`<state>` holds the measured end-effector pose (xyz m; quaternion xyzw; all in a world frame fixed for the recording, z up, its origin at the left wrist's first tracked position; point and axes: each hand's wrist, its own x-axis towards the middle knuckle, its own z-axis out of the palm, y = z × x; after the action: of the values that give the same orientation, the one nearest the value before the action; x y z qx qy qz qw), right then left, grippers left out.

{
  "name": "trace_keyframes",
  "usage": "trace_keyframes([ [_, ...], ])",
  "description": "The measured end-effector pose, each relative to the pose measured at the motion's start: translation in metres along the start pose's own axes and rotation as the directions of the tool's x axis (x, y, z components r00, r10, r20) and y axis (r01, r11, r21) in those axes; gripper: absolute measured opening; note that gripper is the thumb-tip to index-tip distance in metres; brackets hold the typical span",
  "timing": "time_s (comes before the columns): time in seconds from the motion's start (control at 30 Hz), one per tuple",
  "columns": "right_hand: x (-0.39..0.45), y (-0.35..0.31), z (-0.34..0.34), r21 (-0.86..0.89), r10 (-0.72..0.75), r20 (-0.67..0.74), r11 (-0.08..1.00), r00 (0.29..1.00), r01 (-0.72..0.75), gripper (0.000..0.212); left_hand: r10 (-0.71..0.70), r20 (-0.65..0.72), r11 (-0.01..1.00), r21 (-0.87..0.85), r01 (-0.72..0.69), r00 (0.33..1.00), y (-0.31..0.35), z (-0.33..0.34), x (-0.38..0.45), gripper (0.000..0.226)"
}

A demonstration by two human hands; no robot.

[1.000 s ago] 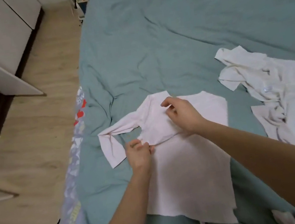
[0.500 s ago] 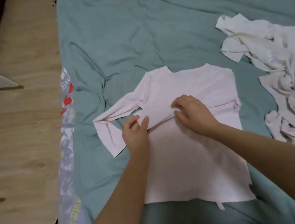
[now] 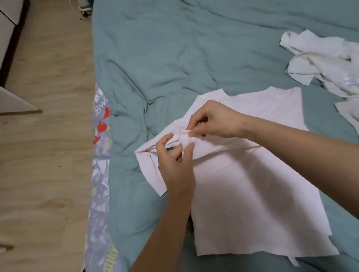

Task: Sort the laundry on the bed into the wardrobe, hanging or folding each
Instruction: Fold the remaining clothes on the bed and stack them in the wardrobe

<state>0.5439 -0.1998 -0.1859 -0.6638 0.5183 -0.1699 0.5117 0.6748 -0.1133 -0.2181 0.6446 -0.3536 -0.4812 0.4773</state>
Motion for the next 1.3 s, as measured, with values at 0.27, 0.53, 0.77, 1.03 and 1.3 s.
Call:
trace_keyframes([
  [0.27,-0.007,0.008,0.026,0.158,0.038,-0.262,0.987,0.964,0.004,0.009,0.01,0.007,0.995,0.104,-0.011,1.0,-0.012,0.0,0.01,0.023],
  [0.53,-0.098,0.114,-0.025,-0.408,0.054,-0.563,0.849,0.824,-0.335,0.017,-0.243,-0.255,0.968,-0.125,0.217,0.936,-0.023,0.038,0.025,0.011],
  [0.77,-0.122,0.157,-0.05,-0.61,0.021,-0.518,0.692,0.855,-0.386,0.016,-0.203,-0.323,0.971,0.053,0.231,0.925,-0.029,0.07,0.018,0.019],
  [1.03,-0.145,0.18,-0.079,-0.497,-0.002,-0.652,0.756,0.758,-0.425,0.013,-0.244,-0.343,0.969,-0.057,0.239,0.907,-0.026,0.088,0.01,0.042],
  [1.3,-0.161,0.207,-0.074,-0.62,-0.004,-0.442,0.724,0.897,-0.302,0.021,0.182,-0.265,0.695,0.716,0.066,0.947,-0.044,0.078,-0.005,0.043],
])
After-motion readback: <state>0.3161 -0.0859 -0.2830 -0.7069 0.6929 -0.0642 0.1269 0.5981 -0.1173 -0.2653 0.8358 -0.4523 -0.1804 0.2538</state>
